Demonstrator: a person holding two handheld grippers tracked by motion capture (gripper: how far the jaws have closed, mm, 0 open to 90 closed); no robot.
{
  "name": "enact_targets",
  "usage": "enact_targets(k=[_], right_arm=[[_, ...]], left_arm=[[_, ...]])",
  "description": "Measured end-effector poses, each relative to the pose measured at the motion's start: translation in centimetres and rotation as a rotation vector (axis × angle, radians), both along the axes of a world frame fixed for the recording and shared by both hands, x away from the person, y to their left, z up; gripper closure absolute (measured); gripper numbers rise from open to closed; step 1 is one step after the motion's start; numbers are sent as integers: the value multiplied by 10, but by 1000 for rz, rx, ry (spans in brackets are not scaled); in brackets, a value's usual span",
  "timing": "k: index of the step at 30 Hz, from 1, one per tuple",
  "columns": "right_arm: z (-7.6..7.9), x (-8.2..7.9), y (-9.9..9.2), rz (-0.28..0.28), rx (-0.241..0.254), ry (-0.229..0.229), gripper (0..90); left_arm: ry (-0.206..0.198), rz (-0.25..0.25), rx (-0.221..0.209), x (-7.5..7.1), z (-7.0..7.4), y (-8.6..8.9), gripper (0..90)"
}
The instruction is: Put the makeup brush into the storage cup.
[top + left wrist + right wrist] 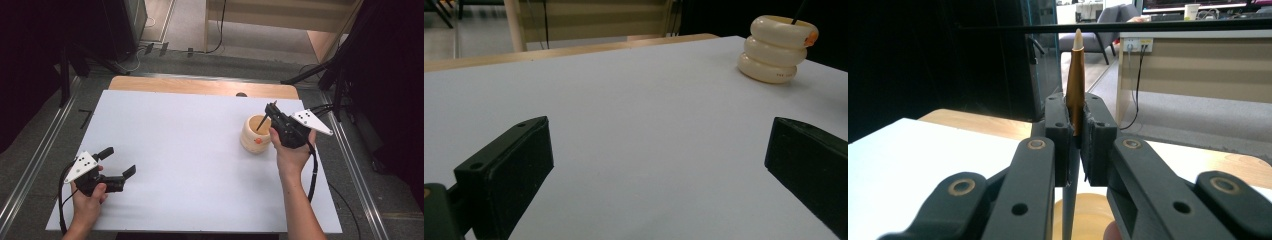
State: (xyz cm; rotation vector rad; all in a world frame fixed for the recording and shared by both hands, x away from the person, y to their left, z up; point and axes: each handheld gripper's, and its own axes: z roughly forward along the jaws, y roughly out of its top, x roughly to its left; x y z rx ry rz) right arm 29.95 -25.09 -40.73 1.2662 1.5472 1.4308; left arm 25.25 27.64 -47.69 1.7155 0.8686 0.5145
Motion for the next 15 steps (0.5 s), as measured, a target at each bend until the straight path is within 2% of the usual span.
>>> enact_targets(k=[15], right_arm=[[-19,4,-3,-19,-14,33,846]], left_arm=[[2,5,0,0,0,0,1]])
